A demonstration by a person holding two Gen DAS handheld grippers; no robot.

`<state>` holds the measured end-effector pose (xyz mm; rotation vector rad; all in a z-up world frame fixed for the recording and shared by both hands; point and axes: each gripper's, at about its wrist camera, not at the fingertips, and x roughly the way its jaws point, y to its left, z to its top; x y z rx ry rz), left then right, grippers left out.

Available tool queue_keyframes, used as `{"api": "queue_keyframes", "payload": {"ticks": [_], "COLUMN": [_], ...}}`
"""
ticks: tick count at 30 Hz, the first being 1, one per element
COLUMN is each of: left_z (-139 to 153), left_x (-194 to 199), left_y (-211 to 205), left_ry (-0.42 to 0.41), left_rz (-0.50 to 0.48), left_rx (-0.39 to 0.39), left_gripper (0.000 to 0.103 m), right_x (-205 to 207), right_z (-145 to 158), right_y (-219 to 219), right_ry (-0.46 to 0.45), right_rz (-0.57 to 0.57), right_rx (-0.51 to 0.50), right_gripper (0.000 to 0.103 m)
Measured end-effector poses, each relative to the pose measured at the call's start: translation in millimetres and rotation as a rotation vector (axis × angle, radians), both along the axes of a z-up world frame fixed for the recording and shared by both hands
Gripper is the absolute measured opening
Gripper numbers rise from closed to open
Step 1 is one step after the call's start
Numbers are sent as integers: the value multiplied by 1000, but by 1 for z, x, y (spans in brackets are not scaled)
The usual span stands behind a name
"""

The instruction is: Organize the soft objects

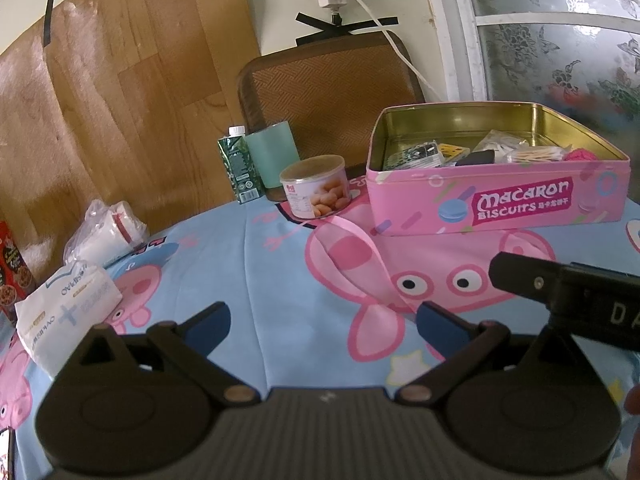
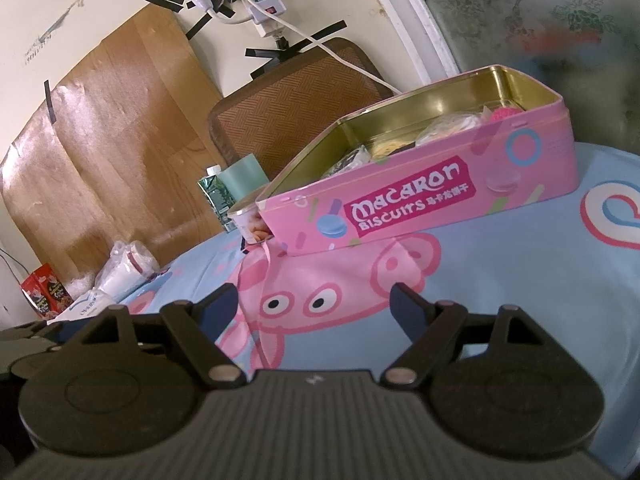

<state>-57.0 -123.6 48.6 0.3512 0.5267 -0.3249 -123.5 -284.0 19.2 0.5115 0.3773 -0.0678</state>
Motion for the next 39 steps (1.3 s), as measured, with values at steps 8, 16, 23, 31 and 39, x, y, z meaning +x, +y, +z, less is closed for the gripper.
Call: {"api": "queue_keyframes", "payload": {"ticks": [8, 16, 23, 31, 39], "left_z": [0, 0, 0, 0, 0], "left_x": [0, 1, 1, 2, 3], "left_y": [-1, 0, 1, 3, 4], "left_ry": [4, 23, 41, 58, 71], "left_rz": [-6, -21, -28, -27, -28], "left_rx": [0, -8, -20, -28, -40], "left_gripper": [103, 103, 103, 103, 103], "right_x": [0, 0, -1, -2, -2], "right_z": [0, 0, 2, 2, 2], "right_y": [0, 0, -1, -2, 0], "right_ry": [0, 0, -3, -2, -1], "right_rz": [0, 1, -6, -4, -6], "right_rx": [1, 0, 4, 5, 5], "right_gripper": [85, 85, 85, 85, 86]}}
